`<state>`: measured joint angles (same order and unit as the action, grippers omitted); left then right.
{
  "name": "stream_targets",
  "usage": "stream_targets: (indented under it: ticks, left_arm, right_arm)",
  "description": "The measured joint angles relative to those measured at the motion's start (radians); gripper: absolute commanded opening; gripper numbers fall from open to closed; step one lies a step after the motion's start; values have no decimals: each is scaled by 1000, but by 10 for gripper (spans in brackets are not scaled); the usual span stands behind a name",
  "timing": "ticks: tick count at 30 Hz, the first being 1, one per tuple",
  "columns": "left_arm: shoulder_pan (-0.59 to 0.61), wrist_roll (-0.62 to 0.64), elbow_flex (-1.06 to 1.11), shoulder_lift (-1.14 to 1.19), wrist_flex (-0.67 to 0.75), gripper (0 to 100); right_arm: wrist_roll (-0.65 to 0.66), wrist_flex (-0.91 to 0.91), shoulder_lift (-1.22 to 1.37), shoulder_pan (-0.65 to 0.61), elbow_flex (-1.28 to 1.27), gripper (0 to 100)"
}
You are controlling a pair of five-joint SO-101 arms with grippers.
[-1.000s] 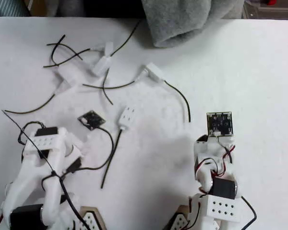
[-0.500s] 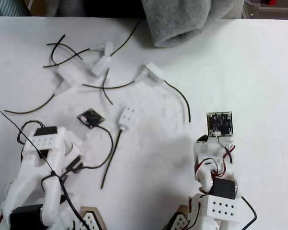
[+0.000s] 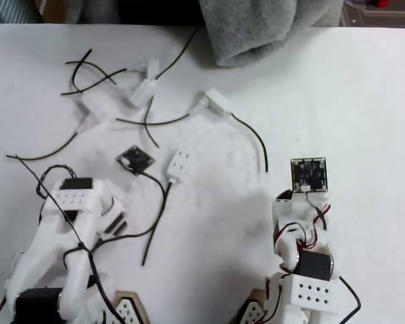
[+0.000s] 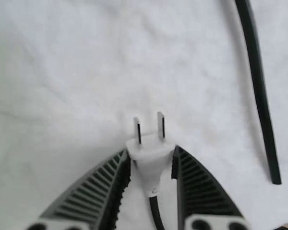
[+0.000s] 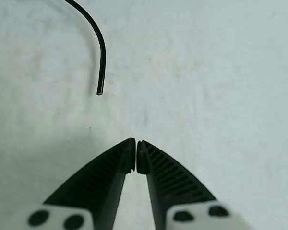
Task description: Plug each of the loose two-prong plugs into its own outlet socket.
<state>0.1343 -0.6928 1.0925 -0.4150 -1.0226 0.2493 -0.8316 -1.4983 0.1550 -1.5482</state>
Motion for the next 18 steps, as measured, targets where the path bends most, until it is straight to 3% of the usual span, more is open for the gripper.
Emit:
stream_targets:
  ticks: [10, 16, 18]
  left_arm:
    - [0, 68, -183, 249, -55, 148]
    - [-3, 69, -201, 281, -63, 24]
    - [-3, 69, -201, 281, -63, 24]
  right_arm:
    - [0, 0, 0, 0, 0, 19]
    - [0, 0, 0, 0, 0, 19]
    - [0, 0, 0, 0, 0, 19]
